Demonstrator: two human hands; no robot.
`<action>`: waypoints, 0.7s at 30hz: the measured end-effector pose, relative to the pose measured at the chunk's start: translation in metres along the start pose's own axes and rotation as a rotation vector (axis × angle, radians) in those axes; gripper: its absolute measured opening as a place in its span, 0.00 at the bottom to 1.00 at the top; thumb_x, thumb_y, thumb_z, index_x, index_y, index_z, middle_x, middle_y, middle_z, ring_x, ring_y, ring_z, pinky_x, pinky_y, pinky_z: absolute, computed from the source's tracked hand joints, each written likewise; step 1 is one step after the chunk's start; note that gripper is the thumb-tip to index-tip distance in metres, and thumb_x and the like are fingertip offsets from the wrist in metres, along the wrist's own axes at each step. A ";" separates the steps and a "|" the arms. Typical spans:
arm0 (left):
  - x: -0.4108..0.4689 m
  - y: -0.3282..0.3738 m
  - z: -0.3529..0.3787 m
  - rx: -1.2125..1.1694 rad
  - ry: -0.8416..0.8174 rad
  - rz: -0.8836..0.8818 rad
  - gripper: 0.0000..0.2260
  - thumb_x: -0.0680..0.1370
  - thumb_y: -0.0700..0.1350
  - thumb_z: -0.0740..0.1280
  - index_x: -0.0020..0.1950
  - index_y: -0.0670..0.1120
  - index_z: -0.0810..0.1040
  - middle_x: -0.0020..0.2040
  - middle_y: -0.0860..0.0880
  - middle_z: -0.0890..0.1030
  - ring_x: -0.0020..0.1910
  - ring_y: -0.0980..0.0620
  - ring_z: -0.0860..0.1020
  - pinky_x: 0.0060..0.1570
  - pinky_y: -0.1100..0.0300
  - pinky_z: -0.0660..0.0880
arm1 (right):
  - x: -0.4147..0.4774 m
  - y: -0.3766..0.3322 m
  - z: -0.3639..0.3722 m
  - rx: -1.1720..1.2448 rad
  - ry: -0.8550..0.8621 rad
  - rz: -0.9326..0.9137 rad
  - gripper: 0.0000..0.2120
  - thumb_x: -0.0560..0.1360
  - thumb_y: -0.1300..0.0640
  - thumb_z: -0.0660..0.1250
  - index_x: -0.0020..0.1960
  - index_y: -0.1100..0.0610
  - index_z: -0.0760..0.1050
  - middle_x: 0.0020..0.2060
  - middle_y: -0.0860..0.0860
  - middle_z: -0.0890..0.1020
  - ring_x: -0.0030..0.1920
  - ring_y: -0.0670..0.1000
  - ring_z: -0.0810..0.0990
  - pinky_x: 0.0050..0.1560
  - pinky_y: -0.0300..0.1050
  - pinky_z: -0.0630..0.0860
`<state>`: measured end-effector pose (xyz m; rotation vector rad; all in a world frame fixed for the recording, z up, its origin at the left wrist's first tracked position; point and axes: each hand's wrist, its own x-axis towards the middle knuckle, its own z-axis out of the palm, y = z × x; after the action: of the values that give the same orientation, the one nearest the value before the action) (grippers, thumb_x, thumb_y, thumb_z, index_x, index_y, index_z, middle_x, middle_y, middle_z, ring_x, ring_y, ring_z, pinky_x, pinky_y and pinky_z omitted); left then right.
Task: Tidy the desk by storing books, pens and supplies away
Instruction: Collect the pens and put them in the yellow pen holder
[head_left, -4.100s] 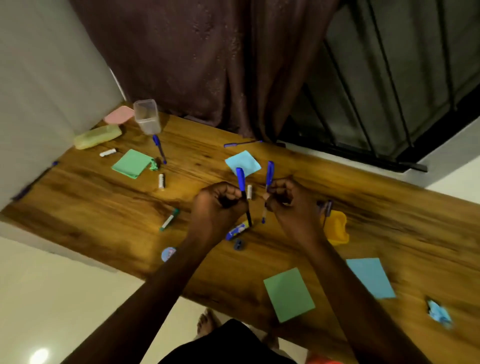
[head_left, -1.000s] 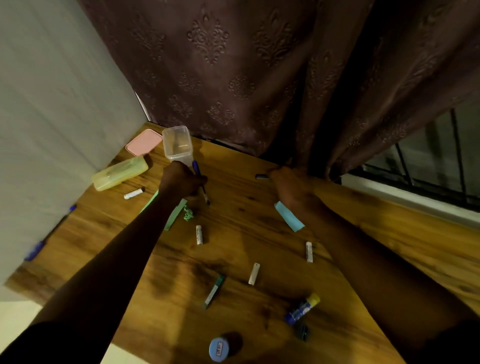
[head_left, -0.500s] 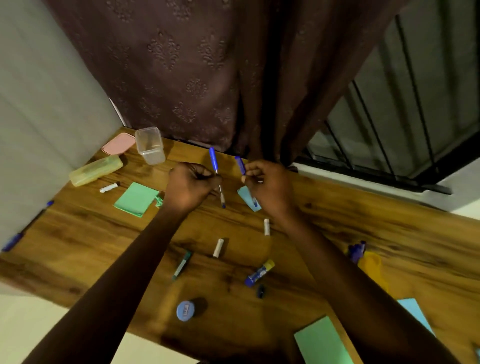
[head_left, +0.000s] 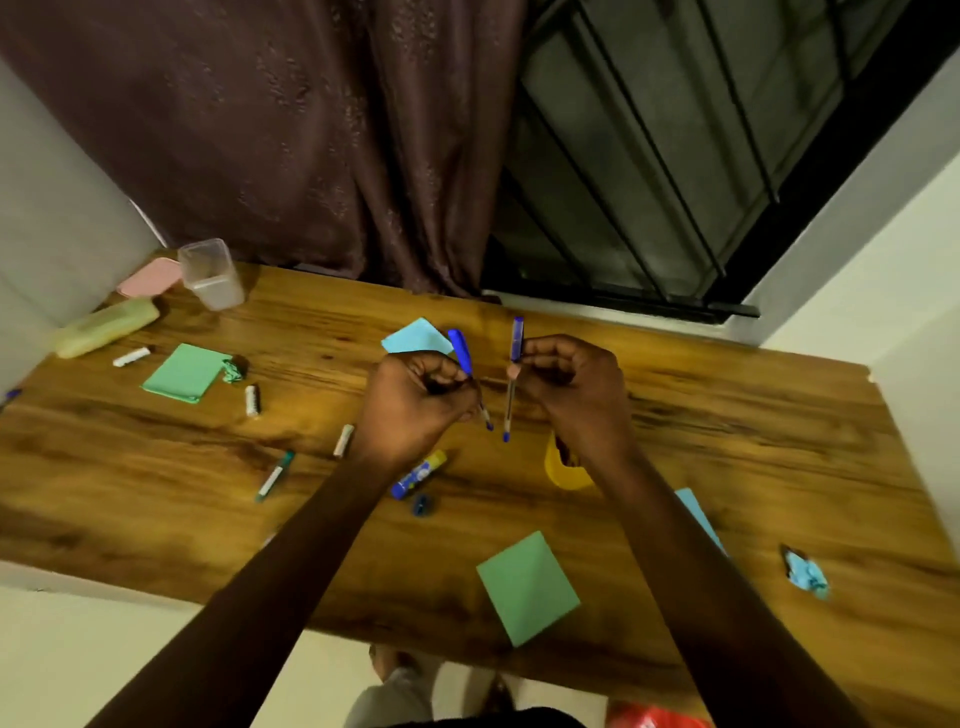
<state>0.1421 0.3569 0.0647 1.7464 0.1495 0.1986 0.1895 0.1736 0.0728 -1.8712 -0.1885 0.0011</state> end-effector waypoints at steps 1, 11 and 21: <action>-0.005 0.001 0.011 0.001 -0.015 0.008 0.07 0.71 0.30 0.73 0.39 0.42 0.85 0.36 0.43 0.86 0.38 0.38 0.86 0.44 0.39 0.83 | -0.006 0.003 -0.011 -0.002 0.012 -0.003 0.11 0.72 0.60 0.78 0.54 0.54 0.84 0.45 0.46 0.88 0.46 0.41 0.86 0.48 0.35 0.82; -0.026 -0.007 0.093 0.075 -0.114 -0.006 0.17 0.75 0.36 0.73 0.35 0.57 0.85 0.34 0.54 0.86 0.36 0.49 0.85 0.40 0.47 0.81 | -0.037 0.053 -0.069 0.016 0.169 0.091 0.07 0.74 0.60 0.77 0.51 0.54 0.84 0.43 0.48 0.88 0.44 0.48 0.87 0.49 0.53 0.85; -0.020 -0.038 0.111 0.259 -0.158 -0.054 0.12 0.74 0.40 0.72 0.37 0.57 0.84 0.35 0.54 0.85 0.36 0.53 0.84 0.42 0.47 0.83 | -0.038 0.067 -0.067 -0.086 0.269 0.016 0.06 0.75 0.58 0.76 0.52 0.53 0.82 0.45 0.43 0.86 0.47 0.41 0.85 0.48 0.37 0.81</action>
<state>0.1471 0.2532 0.0064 2.0052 0.1107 0.0009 0.1677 0.0854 0.0257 -1.9362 0.0125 -0.2495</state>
